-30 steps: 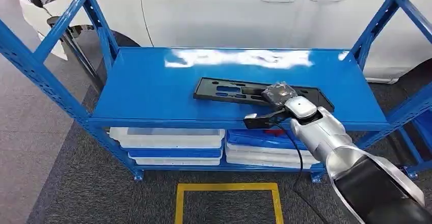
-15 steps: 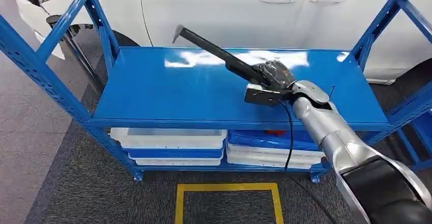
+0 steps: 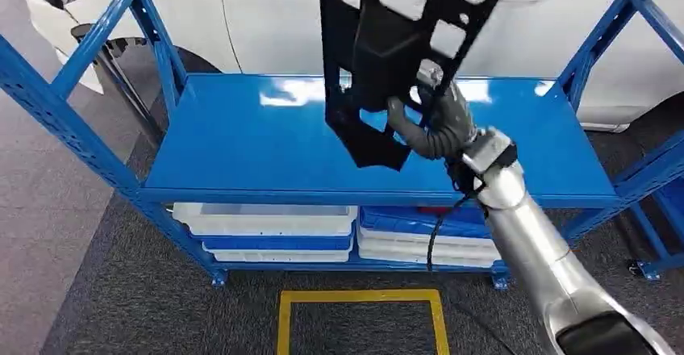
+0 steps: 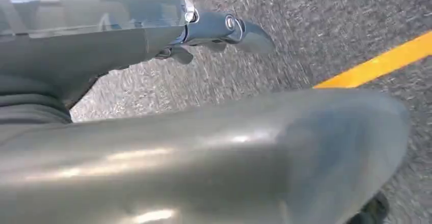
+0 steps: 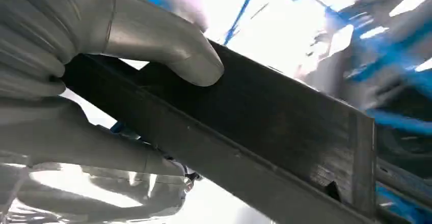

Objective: Take the parts from the cabinet and place them on the table.

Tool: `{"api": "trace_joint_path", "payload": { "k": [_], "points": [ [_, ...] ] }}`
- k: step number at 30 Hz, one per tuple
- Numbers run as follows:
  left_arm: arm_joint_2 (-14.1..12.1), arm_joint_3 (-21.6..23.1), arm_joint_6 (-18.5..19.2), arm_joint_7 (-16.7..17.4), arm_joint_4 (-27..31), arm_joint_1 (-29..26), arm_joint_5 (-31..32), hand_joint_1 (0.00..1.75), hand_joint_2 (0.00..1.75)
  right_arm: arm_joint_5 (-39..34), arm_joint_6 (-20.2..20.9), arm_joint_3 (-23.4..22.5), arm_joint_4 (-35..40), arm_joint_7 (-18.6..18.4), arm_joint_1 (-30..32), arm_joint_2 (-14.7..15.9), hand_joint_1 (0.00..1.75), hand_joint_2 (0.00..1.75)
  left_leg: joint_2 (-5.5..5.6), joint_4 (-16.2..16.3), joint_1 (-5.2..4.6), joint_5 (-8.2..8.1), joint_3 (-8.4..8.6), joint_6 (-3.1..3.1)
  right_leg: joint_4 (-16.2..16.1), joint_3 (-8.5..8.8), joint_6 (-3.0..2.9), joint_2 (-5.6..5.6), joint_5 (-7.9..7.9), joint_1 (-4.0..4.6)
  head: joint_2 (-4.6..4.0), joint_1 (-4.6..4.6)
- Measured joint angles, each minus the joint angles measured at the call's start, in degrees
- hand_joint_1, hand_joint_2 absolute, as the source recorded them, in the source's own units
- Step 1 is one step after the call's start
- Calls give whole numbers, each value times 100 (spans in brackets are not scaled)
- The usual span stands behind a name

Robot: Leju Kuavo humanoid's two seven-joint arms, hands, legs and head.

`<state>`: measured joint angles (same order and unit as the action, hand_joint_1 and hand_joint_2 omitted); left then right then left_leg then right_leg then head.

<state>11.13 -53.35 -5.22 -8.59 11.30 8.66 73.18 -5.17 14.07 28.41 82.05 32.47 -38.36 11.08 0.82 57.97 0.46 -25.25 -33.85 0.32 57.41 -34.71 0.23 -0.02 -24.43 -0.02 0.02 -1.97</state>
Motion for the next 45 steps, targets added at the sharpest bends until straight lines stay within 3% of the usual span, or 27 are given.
{"api": "trace_joint_path", "payload": {
  "k": [2,4,5,6,7,8,10,11,15,16,17,19,21,22,23,25,26,30,31,33,35,36,37,39,41,42,45],
  "points": [
    [-5,0,-55,-22,2,-4,-11,0,175,-135,82,79,381,258,733,-119,175,175,-30,277,6,-246,-90,-57,-67,74,-80,-40,9,-37,-2,-4],
    [-5,0,-127,-24,2,-6,-24,0,175,-145,222,215,796,537,1399,-285,175,175,-35,1135,24,-694,-478,-95,-61,82,-114,-44,-11,-33,-2,-2],
    [-5,-2,-160,-31,2,-14,-57,0,175,-156,316,293,951,548,1710,-319,175,175,-38,1536,26,-849,-671,-115,-60,85,-119,-49,-18,-29,-2,-2],
    [-5,-4,-197,-48,2,-29,-61,0,175,-211,460,390,1087,548,1986,-374,175,175,-40,1759,27,-878,-783,-129,-51,85,-128,-52,-28,-30,0,-2],
    [-7,-7,-223,-70,2,-43,-64,0,175,-255,583,497,1178,541,2249,-422,175,175,-42,1675,31,-747,-746,-136,-42,87,-128,-50,-38,-31,-2,-2],
    [-13,-9,-238,-88,2,-44,-72,0,175,-253,593,599,1274,524,2447,-472,175,175,-44,1351,32,-539,-587,-131,-32,91,-120,-39,-50,-31,-2,-2],
    [-33,-20,-282,-144,2,-30,-112,0,175,-220,534,741,1449,470,2687,-603,175,175,-46,304,32,-52,-56,-92,3,113,-92,-7,-82,-33,-2,-2],
    [-37,-22,-282,-173,2,-19,-112,0,175,-222,490,783,1519,414,2764,-656,175,175,-44,52,15,-97,75,-61,18,112,-62,1,-100,-5,-2,-2],
    [-39,-20,-383,-249,2,-11,-29,0,175,-185,373,924,1790,303,3057,-756,175,175,-29,8,-12,-77,82,44,24,102,49,6,-85,-8,-2,-2],
    [-35,-13,-418,-260,2,-7,-2,0,175,-154,350,951,1862,290,3125,-772,175,175,-40,-51,28,-31,108,112,73,89,92,13,-138,-26,0,-2],
    [-35,-4,-455,-267,2,4,4,0,175,-137,337,975,1921,283,3157,-783,175,175,-44,-55,26,-25,110,127,209,39,108,6,-258,-25,-2,0],
    [-35,7,-582,-214,2,34,70,0,175,-91,285,1017,2000,229,3226,-791,175,175,-59,-54,20,-20,98,164,1126,-367,149,7,-772,-43,-2,-2],
    [-35,50,-781,-70,2,34,138,0,175,-56,250,1041,2031,143,3265,-818,175,175,-67,-47,14,-17,83,167,1877,-712,172,6,-1025,-54,-2,-2],
    [-35,72,-853,-29,2,36,155,0,175,-47,235,1054,2048,104,3277,-828,175,175,-67,-45,14,-17,83,166,1866,-700,174,6,-934,-64,-2,-2],
    [-35,87,-918,-3,2,46,125,0,175,-30,213,1067,2070,80,3281,-848,175,175,-64,-39,14,-16,86,164,1593,-549,167,6,-748,-70,0,-2],
    [-33,85,-967,77,2,75,72,0,175,1,165,1075,2122,17,3282,-896,175,175,-49,-30,14,-20,105,151,542,12,112,5,-275,-70,-2,-2],
    [-29,85,-964,92,2,78,52,0,175,16,149,1075,2142,-3,3281,-910,175,175,-48,-29,13,-22,108,130,87,239,65,3,-206,-57,-2,-2],
    [-29,77,-766,74,2,80,-44,0,175,40,60,1073,2142,-18,3361,-925,175,175,-47,-43,7,9,104,-22,29,234,-10,12,-181,6,0,-2],
    [-31,59,-681,70,2,79,-59,0,175,40,60,1071,2142,-14,3377,-927,175,175,-45,-24,-19,-1,97,-57,-38,238,-53,-3,-130,-56,-2,-2],
    [-31,42,-580,96,0,74,-39,0,175,51,49,1069,2140,-16,3409,-944,175,175,-49,356,11,-394,-44,-104,-66,223,-109,-21,-74,-61,-2,-2],
    [-31,42,-553,153,0,65,-9,0,175,53,27,1062,2112,-44,3472,-949,175,175,-50,1291,27,-895,-397,-159,-58,172,-131,-38,-52,-51,-2,-2],
    [-31,42,-521,188,0,55,-9,0,175,56,9,1060,2094,-75,3506,-949,175,175,-50,1649,28,-1030,-522,-177,-46,140,-129,-44,-38,-50,-2,-2],
    [-31,42,-490,218,0,42,-9,0,175,58,-8,1060,2072,-115,3531,-949,175,175,-51,1735,31,-1009,-524,-188,-29,111,-124,-43,-28,-50,-2,-2],
    [-31,42,-468,247,0,33,-13,0,175,67,-13,1054,2026,-158,3560,-949,175,175,-52,1127,43,-663,-153,-186,9,63,-102,-38,-10,-52,-2,-2],
    [-31,37,-470,260,0,37,-57,0,175,67,5,1049,1998,-202,3562,-962,175,175,-51,77,56,-343,437,-154,67,26,-70,-35,6,-52,-2,-2],
    [-31,35,-470,260,0,39,-61,0,175,67,23,1045,1985,-206,3562,-973,175,175,-43,-24,22,-371,451,-114,105,-9,-35,-25,15,-8,-2,-2],
    [-33,0,-481,242,0,-14,-75,0,175,60,93,1045,1952,-219,3564,-984,175,175,-38,30,2,-293,364,7,79,-48,89,-22,112,-19,-2,-2]
  ]
}}
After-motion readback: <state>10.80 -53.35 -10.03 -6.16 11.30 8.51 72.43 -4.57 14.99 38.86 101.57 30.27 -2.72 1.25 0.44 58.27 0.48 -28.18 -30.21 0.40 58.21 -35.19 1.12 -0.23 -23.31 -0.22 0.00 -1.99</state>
